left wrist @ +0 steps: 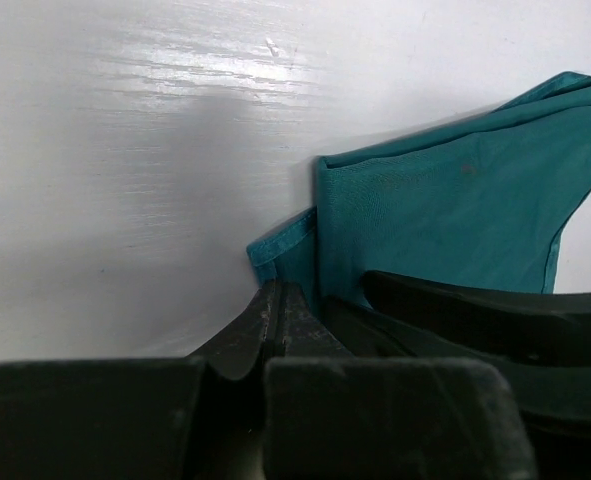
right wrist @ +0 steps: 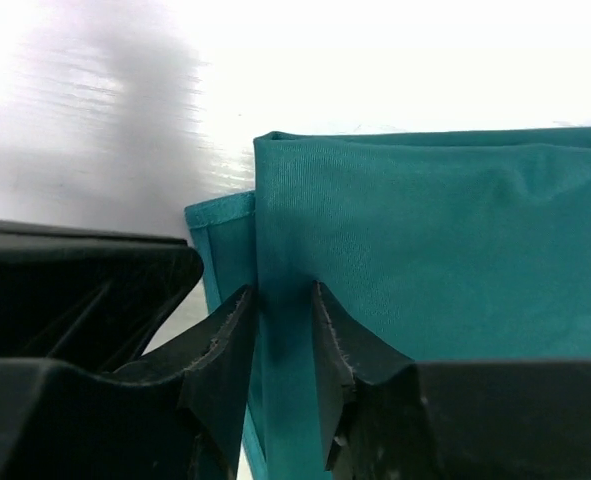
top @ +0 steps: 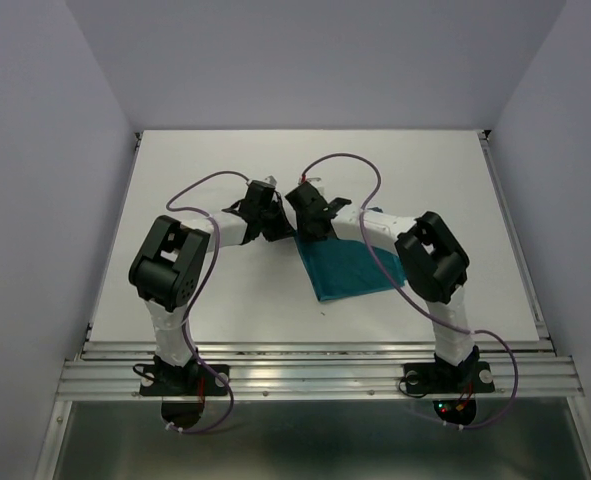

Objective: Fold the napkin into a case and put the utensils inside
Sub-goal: Turn over the upper triangle folded napkin at the center of the board.

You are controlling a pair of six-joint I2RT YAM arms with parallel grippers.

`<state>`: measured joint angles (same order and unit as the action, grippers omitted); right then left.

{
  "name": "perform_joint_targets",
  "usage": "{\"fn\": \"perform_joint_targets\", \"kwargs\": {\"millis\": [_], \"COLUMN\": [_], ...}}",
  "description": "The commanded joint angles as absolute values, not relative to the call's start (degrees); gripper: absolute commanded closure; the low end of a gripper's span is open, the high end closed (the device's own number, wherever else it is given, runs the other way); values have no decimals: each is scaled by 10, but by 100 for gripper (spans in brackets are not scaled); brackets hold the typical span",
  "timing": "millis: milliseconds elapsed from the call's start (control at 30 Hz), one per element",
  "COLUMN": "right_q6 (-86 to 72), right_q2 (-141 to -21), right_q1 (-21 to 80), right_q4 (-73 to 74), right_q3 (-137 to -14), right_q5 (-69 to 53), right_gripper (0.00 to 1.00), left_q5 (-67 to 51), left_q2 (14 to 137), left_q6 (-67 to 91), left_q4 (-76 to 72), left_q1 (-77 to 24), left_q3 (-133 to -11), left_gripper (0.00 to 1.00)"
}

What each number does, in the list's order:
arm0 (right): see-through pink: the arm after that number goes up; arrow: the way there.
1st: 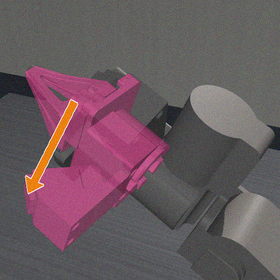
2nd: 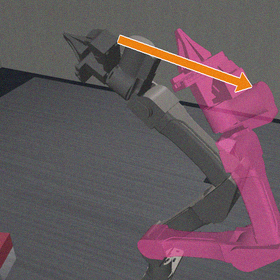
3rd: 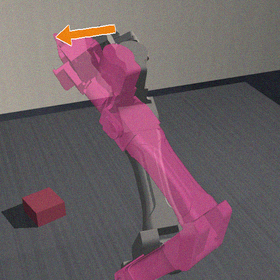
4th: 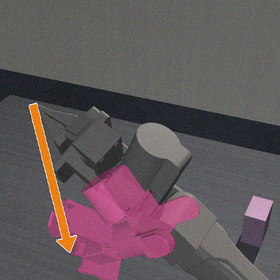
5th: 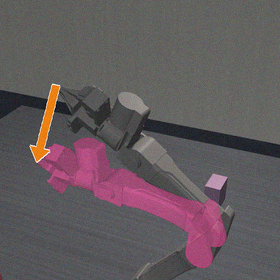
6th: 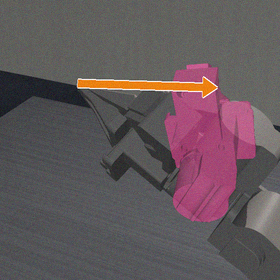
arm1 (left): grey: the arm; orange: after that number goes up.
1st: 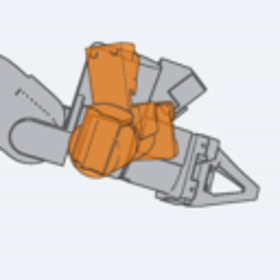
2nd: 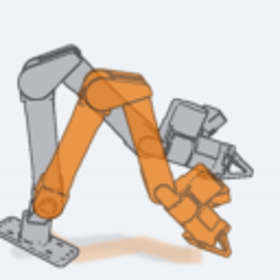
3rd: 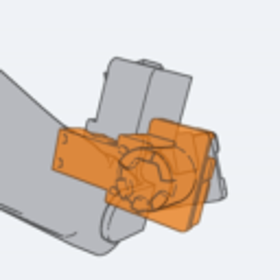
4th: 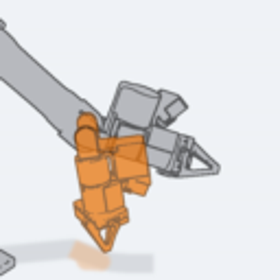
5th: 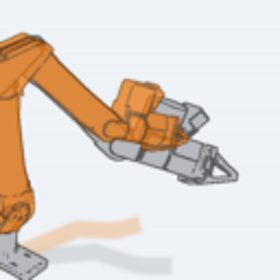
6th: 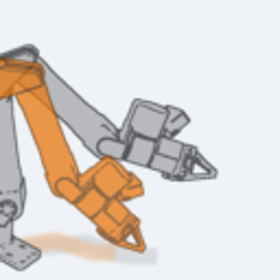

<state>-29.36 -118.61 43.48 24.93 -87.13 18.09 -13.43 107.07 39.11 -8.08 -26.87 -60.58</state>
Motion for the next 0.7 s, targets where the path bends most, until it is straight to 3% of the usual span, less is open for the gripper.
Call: {"fn": "perform_joint_targets", "kwargs": {"millis": [0, 267, 667], "right_q6": [-295, -298, -290], "right_q2": [-1202, -1192, -1135], "right_q1": [435, 435, 435], "right_q4": [230, 224, 209], "right_q3": [-900, -890, -859], "right_q5": [194, 206, 195], "right_gripper": [67, 90, 93], "left_q5": [-145, -147, -148], "left_q2": [1069, 1098, 1131], "left_q6": [396, 396, 396], "left_q4": [-99, -103, -100], "left_q1": [-265, -263, -258], "left_q3": [-617, -616, -621], "left_gripper": [100, 100, 100]}}
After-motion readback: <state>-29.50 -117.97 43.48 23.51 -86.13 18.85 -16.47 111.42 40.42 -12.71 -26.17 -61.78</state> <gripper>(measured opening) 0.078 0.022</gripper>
